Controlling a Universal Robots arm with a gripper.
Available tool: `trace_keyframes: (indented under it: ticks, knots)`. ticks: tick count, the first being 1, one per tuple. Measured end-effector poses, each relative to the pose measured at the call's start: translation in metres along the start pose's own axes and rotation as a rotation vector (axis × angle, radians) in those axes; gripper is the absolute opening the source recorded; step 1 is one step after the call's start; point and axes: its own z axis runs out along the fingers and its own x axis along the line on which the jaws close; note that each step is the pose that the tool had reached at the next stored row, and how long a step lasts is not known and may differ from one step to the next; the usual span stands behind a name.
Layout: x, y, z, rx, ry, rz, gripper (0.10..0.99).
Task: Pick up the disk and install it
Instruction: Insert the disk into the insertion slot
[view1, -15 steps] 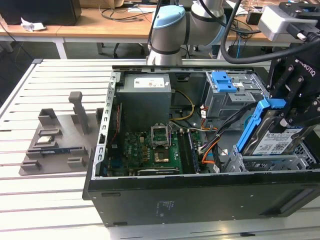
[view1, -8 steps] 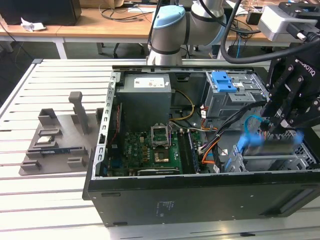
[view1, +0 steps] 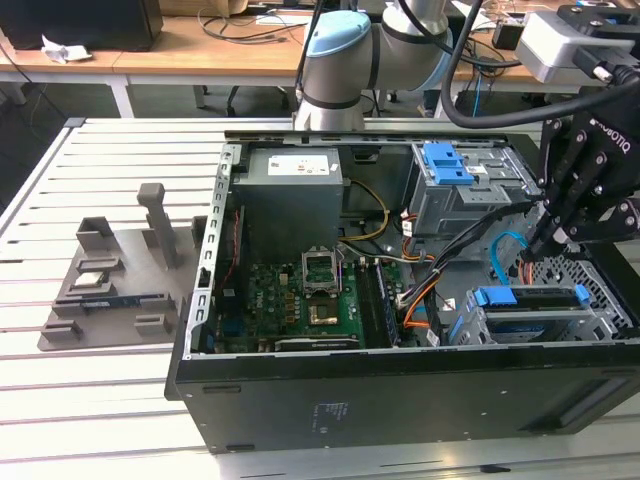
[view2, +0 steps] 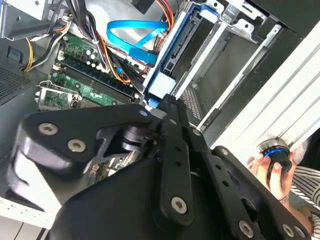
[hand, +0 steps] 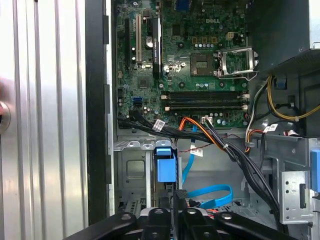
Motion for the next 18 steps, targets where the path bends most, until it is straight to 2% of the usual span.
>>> trace_keyframes:
  ticks: [1, 9, 12, 18]
  knots:
    - [0.0000, 0.0000, 0.0000, 0.000, 0.0001, 0.000, 0.118]
    - [0.0000, -0.0005, 0.0004, 0.000, -0.0001, 0.000, 0.106]
    - [-0.0005, -0.0065, 0.0003, 0.000, 0.0001, 0.000, 0.106]
    - [-0.0026, -0.0139, 0.0043, 0.000, 0.0055, 0.000, 0.106]
